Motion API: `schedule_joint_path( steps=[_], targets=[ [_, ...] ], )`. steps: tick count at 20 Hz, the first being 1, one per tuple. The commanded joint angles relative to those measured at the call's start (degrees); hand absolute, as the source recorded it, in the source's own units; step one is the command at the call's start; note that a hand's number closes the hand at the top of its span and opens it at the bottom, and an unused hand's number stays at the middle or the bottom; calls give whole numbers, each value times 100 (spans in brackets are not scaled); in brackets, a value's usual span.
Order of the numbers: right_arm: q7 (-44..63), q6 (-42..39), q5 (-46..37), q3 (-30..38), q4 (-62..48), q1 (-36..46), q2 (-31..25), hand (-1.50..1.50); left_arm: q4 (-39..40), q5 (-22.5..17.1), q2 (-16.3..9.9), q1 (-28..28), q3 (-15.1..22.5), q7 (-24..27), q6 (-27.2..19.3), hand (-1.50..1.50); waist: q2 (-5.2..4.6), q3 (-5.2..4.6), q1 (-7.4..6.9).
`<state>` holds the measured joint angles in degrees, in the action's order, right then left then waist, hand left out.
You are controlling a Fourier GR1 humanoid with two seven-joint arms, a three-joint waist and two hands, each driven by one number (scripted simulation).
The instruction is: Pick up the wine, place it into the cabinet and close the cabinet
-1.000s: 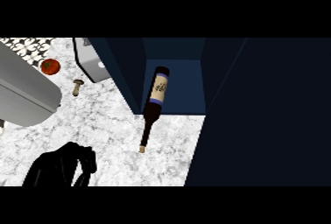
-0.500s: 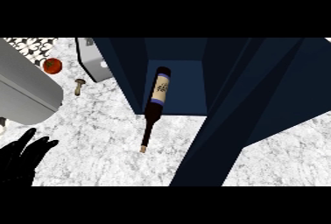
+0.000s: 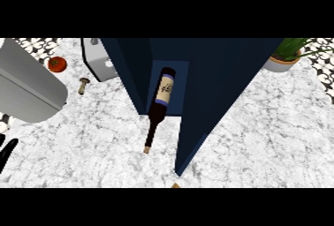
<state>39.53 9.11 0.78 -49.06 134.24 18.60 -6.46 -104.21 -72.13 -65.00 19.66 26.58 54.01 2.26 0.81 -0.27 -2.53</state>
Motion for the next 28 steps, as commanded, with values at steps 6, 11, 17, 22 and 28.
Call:
schedule_joint_path(
  steps=[6,11,17,22,28],
  targets=[
    [-407,1573,-331,-155,-1080,1417,603,150,404,-90,-515,579,-605,296,1113,-150,-23,-5,-185],
    [-300,1804,57,692,-1752,2351,610,150,466,-335,-656,659,-929,125,1328,-150,-75,9,-134],
    [-764,1586,744,1560,-3449,3516,638,150,889,-284,-586,949,-1251,180,1818,-150,-110,17,-131],
    [-1270,815,1503,2418,-4431,4158,644,150,870,-139,-545,1183,-1478,94,1927,-150,-103,26,-65],
    [-1284,-493,2618,2639,-5541,4665,646,150,1031,-81,-419,1254,-1705,-22,2251,-150,-140,19,-206]
  ],
)
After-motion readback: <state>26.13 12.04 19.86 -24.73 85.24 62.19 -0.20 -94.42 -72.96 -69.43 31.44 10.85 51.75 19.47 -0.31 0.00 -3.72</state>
